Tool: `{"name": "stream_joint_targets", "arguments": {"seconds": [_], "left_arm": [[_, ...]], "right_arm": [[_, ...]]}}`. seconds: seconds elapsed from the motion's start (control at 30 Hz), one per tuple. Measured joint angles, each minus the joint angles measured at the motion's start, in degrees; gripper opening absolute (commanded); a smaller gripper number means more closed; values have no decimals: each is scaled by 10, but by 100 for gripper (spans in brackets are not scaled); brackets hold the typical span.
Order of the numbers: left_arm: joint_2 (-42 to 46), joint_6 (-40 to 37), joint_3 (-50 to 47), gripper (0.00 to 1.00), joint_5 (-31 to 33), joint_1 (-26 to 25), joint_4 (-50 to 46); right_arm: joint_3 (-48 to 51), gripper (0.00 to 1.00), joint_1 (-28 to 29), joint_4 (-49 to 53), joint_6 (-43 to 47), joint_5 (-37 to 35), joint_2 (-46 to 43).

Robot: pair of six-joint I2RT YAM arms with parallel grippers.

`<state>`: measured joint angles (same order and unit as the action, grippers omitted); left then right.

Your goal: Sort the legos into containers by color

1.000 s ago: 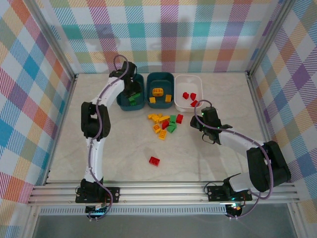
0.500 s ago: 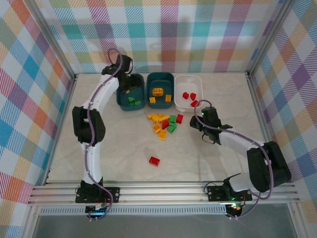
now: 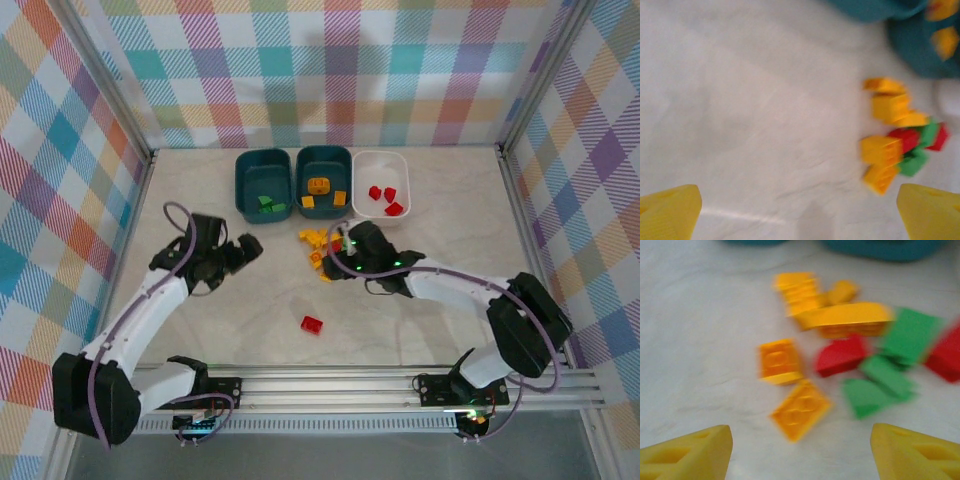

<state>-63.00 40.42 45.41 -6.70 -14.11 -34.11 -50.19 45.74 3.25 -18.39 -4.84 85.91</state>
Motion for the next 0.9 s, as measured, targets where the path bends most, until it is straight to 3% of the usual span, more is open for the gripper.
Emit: {"name": "stream_joint_targets", "arguments": {"seconds": [0.17,0.5,0.6,0.77,0.9], "left_arm": [[23,17,-65,100,-14,0,6],[62,16,-90,100,-18,0,15],[61,13,-89,100,-25,0,15],[61,13,-89,100,-30,0,16],[61,13,-89,100,-30,0,16]], "right_arm": [[-43,75,80,65,55,69,49],[-81,75,196,166,84,69,153],[-96,66,208,179,83,45,163],[-109,34,222,196,74,-27,176],[-111,31,225,197,68,-88,176]]}}
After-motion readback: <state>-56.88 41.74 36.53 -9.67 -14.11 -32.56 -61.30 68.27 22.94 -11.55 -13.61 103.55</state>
